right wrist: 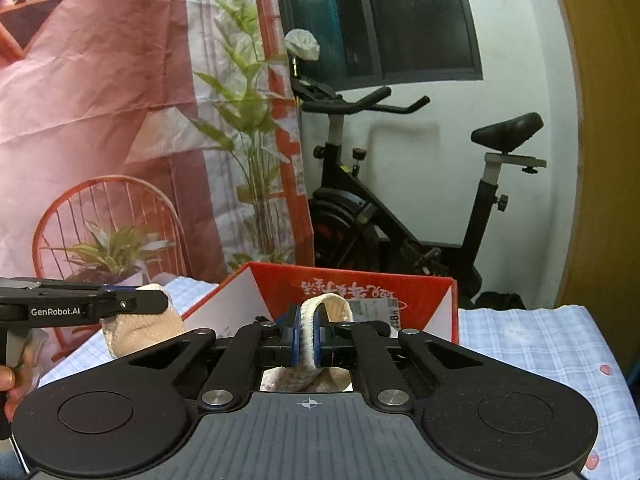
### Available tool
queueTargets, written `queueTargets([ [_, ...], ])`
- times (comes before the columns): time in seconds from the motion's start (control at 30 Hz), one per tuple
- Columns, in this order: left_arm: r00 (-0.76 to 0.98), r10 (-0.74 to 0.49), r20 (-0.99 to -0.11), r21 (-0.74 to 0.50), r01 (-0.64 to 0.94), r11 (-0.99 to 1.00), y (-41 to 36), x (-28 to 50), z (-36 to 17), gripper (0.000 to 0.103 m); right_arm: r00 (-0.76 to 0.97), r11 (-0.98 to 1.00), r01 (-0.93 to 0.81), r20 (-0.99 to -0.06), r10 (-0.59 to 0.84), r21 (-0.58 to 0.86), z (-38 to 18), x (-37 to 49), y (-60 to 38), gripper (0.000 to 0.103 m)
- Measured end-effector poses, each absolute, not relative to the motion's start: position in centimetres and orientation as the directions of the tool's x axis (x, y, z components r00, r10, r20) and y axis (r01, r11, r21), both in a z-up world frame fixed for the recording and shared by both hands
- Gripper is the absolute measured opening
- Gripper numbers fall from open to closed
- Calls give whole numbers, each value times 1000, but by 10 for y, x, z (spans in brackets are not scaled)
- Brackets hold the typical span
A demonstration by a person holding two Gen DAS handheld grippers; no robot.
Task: Organize soft objects
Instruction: 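Lift the cream cloth with the left tool over the red box, then open the left tool to drop the cream cloth into the box, then move the left tool down to the pink knitted cloth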
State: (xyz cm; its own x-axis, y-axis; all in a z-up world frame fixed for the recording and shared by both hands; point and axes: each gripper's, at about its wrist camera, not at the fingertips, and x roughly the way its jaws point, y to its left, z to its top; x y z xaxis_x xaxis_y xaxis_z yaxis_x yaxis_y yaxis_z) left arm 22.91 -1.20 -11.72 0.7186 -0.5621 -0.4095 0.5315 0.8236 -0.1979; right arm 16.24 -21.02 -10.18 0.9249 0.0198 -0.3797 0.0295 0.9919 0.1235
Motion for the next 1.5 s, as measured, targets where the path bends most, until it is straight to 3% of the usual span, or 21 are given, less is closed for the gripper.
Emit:
queueTargets([
  [0.27, 770, -533, -351, -178, 504, 845, -14, 244, -102, 10, 942, 992, 76, -332, -40, 96, -93, 178, -225, 6],
  [0.4, 734, -520, -436, -121, 525, 843, -39, 261, -119, 10, 934, 994, 90, -352, -66, 54, -98, 192, -229, 6],
  [0.73, 585, -523, -619, -156, 561, 813, -60, 286, -164, 10, 827, 995, 101, -558, -69, 27, -157, 218, -229, 6],
  [1.0, 567, -501, -654, -161, 543, 824, -58, 293, -174, 11, 791, 991, 120, -609, -55, 66, -171, 223, -234, 6],
  [1.07, 579, -503, -642, -160, 540, 826, -56, 293, -170, 16, 791, 991, 120, -609, -60, 59, -172, 221, -233, 7],
  [1.13, 593, -504, -628, -166, 531, 831, -52, 292, -163, 41, 798, 991, 123, -598, -70, 48, -169, 219, -233, 13],
  [1.17, 607, -504, -614, -172, 521, 836, -48, 290, -159, 66, 806, 990, 133, -586, -85, 38, -167, 216, -234, 18],
  [1.2, 621, -508, -597, -179, 515, 839, -44, 287, -155, 82, 816, 990, 139, -570, -95, 34, -165, 213, -235, 23],
  [1.27, 656, -511, -556, -182, 504, 844, -35, 278, -147, 94, 837, 987, 156, -535, -115, 31, -160, 205, -236, 34],
  [1.3, 666, -511, -543, -179, 503, 845, -31, 273, -143, 98, 849, 987, 160, -515, -119, 35, -158, 199, -237, 47],
  [1.37, 681, -498, -538, -161, 497, 853, -25, 264, -138, 103, 868, 984, 172, -480, -128, 48, -153, 188, -239, 69],
  [1.43, 698, -476, -536, -129, 489, 863, -20, 251, -136, 103, 882, 981, 186, -450, -137, 64, -150, 175, -241, 81],
  [1.5, 713, -449, -538, -91, 481, 872, -17, 240, -138, 103, 892, 977, 201, -427, -149, 78, -149, 164, -244, 103],
])
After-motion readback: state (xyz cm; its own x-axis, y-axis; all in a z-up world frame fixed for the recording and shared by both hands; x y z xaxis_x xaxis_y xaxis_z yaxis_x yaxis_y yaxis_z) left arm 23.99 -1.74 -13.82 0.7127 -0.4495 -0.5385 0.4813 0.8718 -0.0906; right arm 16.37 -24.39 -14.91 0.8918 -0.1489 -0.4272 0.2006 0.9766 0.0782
